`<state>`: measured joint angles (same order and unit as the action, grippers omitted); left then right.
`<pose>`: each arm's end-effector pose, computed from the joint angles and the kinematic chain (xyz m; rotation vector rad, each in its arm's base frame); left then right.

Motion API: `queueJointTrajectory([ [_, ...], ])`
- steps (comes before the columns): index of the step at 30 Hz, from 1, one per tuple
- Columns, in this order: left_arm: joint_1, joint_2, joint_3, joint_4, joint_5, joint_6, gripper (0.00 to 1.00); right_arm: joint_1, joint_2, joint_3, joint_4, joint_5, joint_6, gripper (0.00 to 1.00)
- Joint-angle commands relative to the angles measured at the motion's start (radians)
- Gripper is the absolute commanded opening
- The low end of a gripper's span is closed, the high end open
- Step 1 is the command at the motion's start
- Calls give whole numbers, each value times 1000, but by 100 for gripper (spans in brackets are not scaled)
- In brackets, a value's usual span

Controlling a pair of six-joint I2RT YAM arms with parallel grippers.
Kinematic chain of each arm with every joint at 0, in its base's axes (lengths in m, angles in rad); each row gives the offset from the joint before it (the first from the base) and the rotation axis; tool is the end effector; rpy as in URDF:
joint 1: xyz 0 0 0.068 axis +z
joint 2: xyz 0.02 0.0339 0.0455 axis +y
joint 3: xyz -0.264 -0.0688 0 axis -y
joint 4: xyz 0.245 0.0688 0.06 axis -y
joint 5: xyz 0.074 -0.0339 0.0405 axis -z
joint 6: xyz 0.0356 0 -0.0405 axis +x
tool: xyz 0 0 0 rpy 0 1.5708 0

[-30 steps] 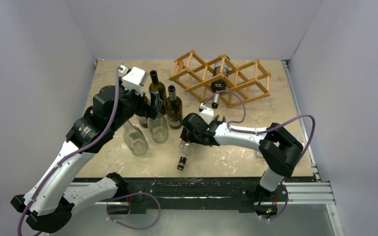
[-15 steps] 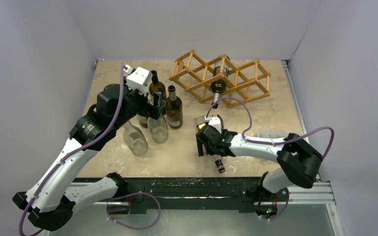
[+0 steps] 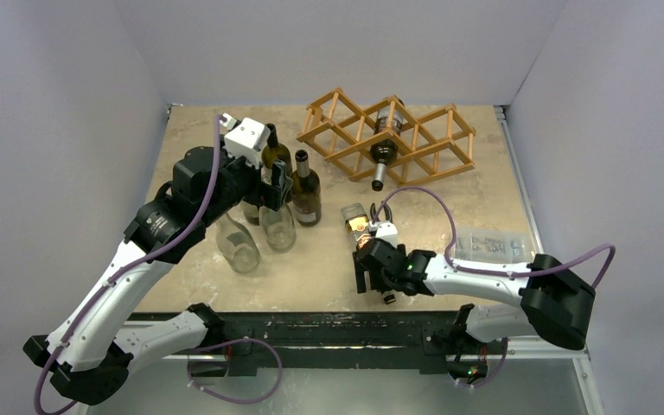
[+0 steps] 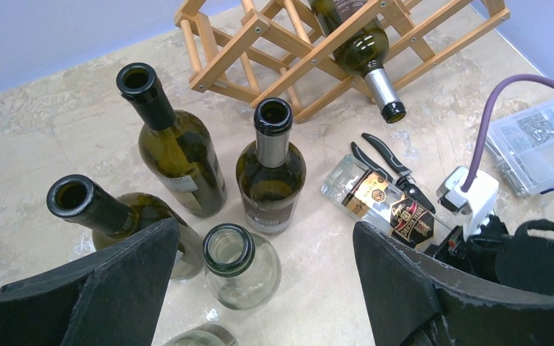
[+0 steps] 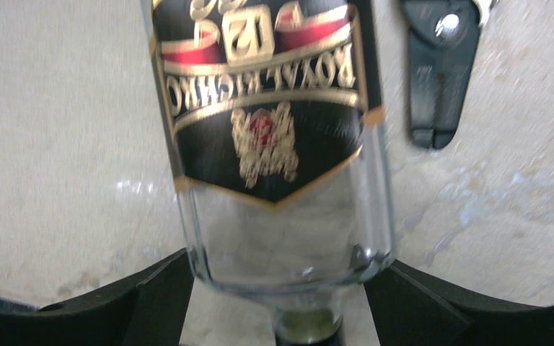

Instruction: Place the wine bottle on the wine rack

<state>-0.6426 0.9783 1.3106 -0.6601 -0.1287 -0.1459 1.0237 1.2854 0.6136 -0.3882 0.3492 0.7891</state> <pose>0.1533 -0.1091 0.4339 0.3851 1.8781 -0.4129 0.1287 0.1878 0.1676 -0.1816 2.5437 0.2466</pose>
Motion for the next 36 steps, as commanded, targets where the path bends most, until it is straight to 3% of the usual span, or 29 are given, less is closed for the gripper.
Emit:
queueJointTrajectory([
  [1, 3, 5, 1, 29, 23, -10, 90, 79, -41, -38, -27, 59, 123, 85],
  [8, 3, 7, 0, 30, 24, -12, 90, 133, 36, 2, -63, 149, 191, 65],
  [12, 3, 3, -3, 32, 12, -12, 90, 168, 37, 13, -80, 198, 249, 60],
  [15, 3, 1, 0, 30, 18, -13, 89, 168, 24, 18, -80, 228, 257, 51],
  [19, 3, 1, 4, 25, 19, -14, 89, 170, 0, 30, -91, 260, 253, 26],
  [24, 3, -5, 0, 27, 7, -13, 89, 170, -104, 9, -93, 279, 251, 1],
  [36, 2, -4, 5, 24, 27, -21, 89, 170, -355, -19, -175, 315, 324, 0],
])
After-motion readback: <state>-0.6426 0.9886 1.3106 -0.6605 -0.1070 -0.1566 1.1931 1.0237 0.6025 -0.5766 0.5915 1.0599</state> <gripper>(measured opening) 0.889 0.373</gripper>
